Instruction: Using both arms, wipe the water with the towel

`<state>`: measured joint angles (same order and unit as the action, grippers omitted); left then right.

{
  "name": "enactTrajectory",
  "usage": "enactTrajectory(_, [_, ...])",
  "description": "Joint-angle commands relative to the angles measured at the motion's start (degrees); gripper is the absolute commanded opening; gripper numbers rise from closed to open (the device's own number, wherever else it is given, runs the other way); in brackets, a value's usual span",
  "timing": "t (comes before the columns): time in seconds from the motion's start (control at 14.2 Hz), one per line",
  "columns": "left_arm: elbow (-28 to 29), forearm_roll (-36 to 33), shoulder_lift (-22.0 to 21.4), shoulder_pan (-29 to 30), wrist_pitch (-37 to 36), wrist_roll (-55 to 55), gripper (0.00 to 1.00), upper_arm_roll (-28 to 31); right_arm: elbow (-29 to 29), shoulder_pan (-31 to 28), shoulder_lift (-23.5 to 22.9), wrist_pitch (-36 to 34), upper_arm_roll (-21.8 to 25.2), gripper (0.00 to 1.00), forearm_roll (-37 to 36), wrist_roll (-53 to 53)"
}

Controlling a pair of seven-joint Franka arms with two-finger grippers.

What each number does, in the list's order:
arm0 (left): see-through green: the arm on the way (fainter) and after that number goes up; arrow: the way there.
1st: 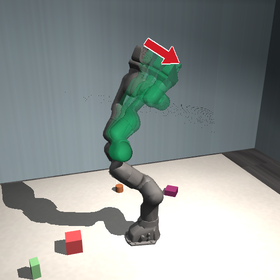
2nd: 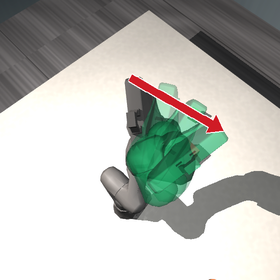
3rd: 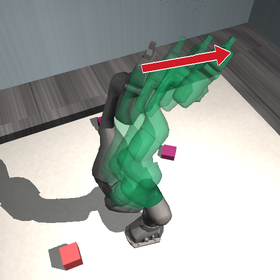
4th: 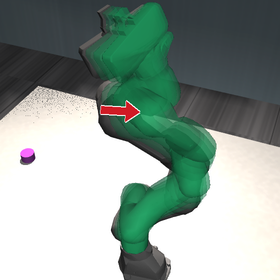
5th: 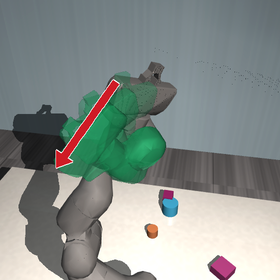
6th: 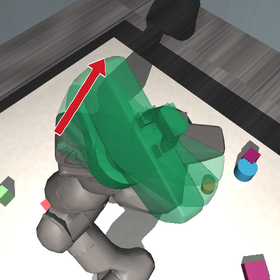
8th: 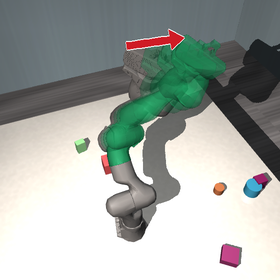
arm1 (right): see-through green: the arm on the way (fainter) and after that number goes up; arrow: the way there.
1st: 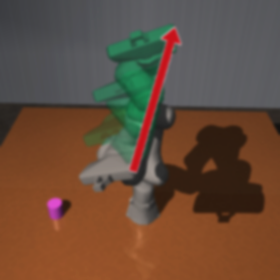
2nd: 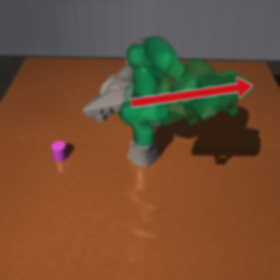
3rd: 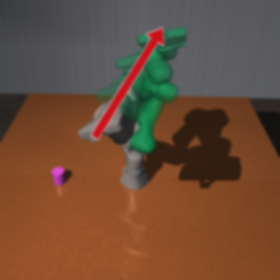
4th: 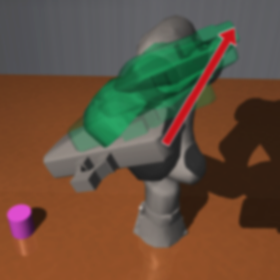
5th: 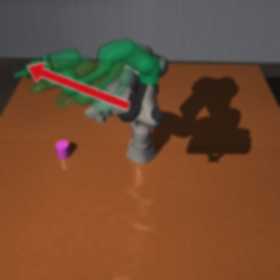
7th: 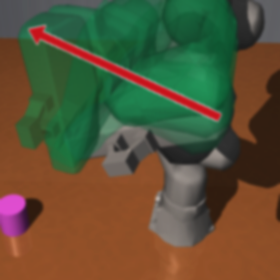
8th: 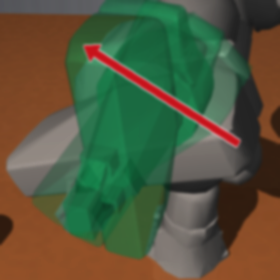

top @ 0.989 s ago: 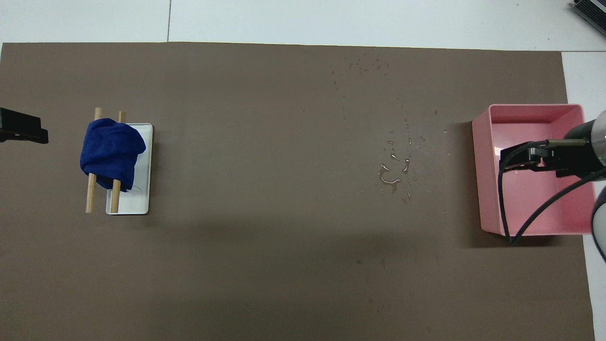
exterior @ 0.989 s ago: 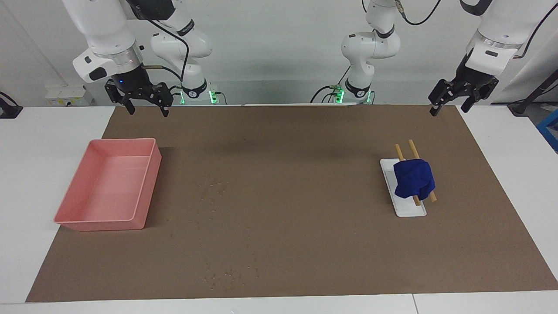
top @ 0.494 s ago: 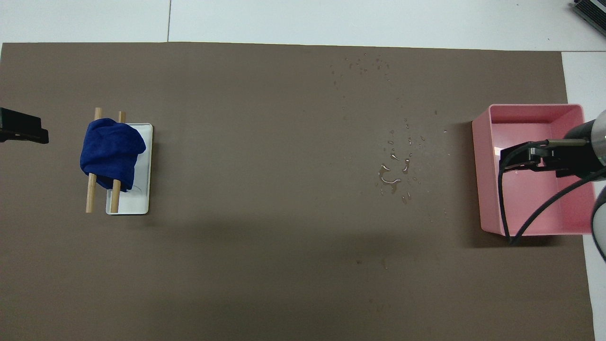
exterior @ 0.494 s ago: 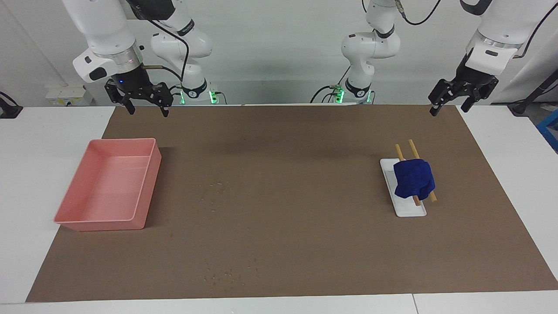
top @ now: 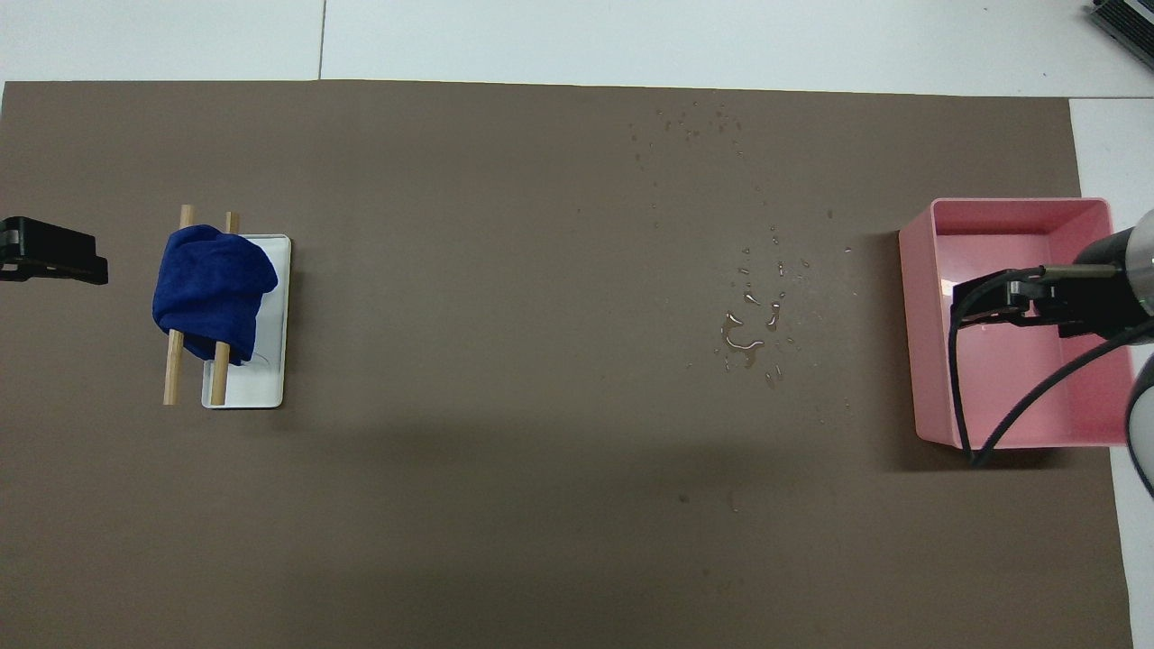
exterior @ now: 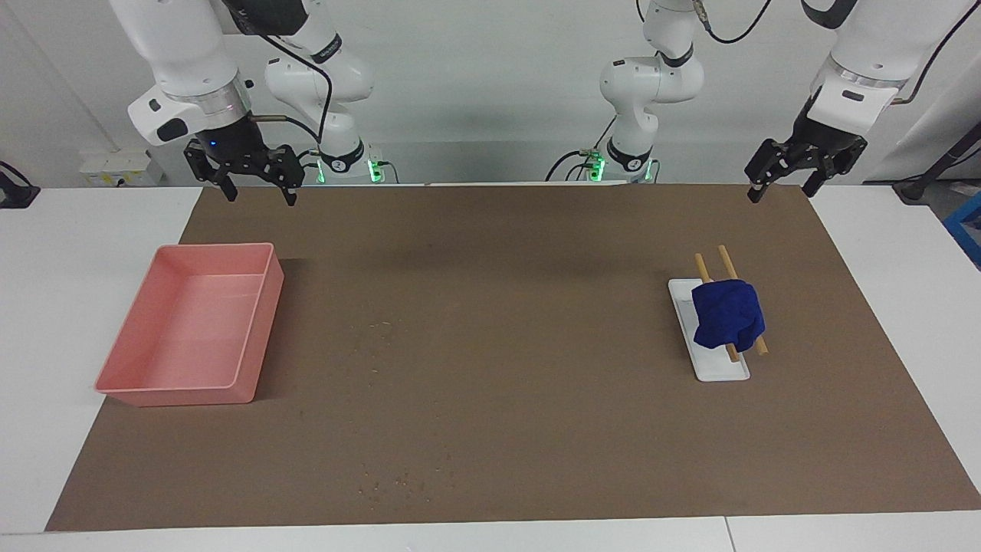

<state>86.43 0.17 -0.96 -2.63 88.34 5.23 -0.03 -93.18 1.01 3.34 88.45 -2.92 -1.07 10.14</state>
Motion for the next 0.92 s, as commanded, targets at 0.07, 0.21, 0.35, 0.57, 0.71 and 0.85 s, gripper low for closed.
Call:
enactTrajectory(0.07, [4.70,0.35,-2.64,-0.45,4.10,0.40,1.00,0.56,-1.65,-0.66,1.32,1.03,-0.16,1.00,1.25,0.59])
enactTrajectory(0.21, [8.30,0.27,-4.22,-0.10,6.74,0.49,1.00,0.64,-1.65,-0.66,1.32,1.03,-0.16,1.00,1.25,0.59])
enactTrajectory(0.35, [9.89,0.27,-4.58,0.26,9.21,0.49,1.00,0.90,-1.65,-0.66,1.32,1.03,-0.16,1.00,1.25,0.59])
enactTrajectory(0.57, [14.72,0.09,-5.02,1.05,14.29,0.22,1.00,0.99,-1.65,-0.66,1.32,1.03,-0.16,1.00,1.25,0.59])
enactTrajectory(0.71, [18.58,0.09,-4.85,1.05,18.77,-0.04,1.00,0.99,-1.65,-0.66,1.32,1.03,-0.16,1.00,1.25,0.67])
enactTrajectory(0.85, [21.31,-0.08,-4.14,1.66,22.30,-1.09,1.00,0.99,-1.65,-0.66,1.32,1.03,-0.16,1.00,1.25,0.67])
